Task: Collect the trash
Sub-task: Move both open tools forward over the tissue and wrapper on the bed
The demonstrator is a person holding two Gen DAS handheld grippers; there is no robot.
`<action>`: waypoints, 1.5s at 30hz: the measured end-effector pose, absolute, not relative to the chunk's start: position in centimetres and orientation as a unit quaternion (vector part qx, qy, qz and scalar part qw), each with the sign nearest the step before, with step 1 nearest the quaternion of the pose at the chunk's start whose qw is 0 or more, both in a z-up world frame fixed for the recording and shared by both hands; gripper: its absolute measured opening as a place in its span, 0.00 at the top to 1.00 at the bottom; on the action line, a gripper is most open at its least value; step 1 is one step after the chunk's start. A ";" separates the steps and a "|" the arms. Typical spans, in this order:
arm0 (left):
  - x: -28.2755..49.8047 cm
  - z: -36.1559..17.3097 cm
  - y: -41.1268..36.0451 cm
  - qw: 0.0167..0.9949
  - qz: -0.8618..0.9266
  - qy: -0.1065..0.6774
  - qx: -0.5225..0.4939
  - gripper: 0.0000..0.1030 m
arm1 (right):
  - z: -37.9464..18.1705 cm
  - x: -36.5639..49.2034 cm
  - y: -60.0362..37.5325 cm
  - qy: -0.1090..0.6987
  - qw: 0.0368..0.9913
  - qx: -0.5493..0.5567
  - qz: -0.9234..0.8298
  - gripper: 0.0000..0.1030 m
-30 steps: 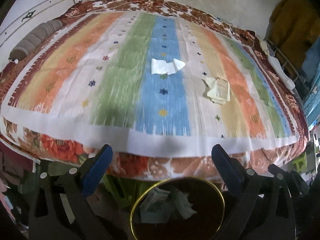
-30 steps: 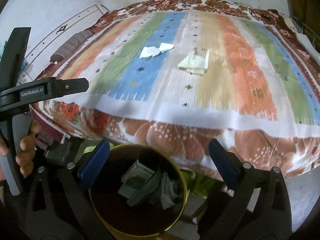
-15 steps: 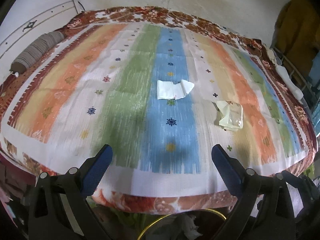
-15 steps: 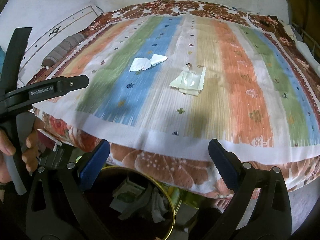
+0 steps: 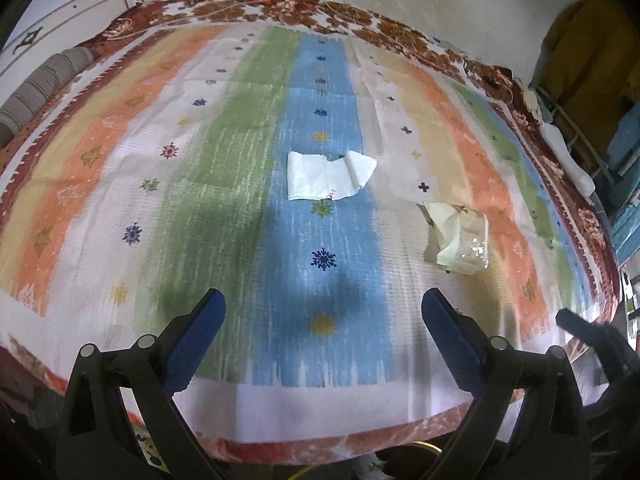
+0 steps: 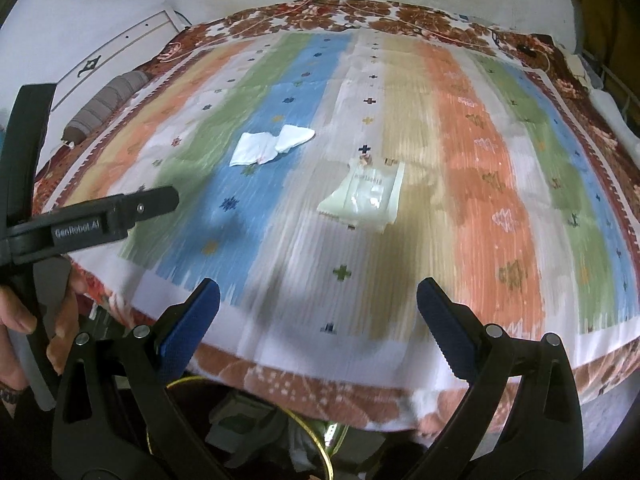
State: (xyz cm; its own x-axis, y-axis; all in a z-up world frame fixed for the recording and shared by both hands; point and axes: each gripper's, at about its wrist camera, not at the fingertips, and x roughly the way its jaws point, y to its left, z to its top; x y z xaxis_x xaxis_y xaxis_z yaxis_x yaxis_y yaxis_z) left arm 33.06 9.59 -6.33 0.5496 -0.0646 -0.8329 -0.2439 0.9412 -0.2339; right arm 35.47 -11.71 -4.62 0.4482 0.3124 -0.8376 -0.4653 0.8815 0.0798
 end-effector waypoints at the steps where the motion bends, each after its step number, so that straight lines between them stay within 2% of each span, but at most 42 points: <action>1: 33.4 -6.5 9.8 0.866 0.050 0.470 -0.163 0.07 | -4.7 35.9 -11.5 0.473 0.847 -0.081 0.228 0.09; 11: 36.4 -8.1 11.7 0.859 0.063 0.473 -0.184 0.07 | -5.9 39.8 -10.5 0.479 0.848 -0.077 0.213 0.09; 15: 37.7 -8.6 11.9 0.854 0.062 0.480 -0.191 0.10 | -6.3 41.3 -10.3 0.480 0.851 -0.075 0.202 0.09; 34: 43.6 -11.9 13.1 0.854 0.088 0.481 -0.178 0.13 | -9.3 48.7 -9.7 0.507 0.843 -0.038 0.174 0.11; 40: 45.4 -13.0 13.4 0.850 0.092 0.482 -0.191 0.16 | -10.6 49.8 -8.8 0.519 0.836 -0.051 0.171 0.18; 42: 46.1 -13.5 13.1 0.851 0.098 0.483 -0.179 0.20 | -10.8 49.9 -8.8 0.520 0.835 -0.053 0.171 0.25; 43: 46.3 -13.7 13.1 0.852 0.102 0.482 -0.175 0.25 | -11.0 49.9 -8.8 0.523 0.833 -0.056 0.172 0.31; 45: 46.5 -13.8 13.0 0.854 0.108 0.480 -0.170 0.29 | -11.5 49.8 -8.6 0.530 0.827 -0.067 0.177 0.49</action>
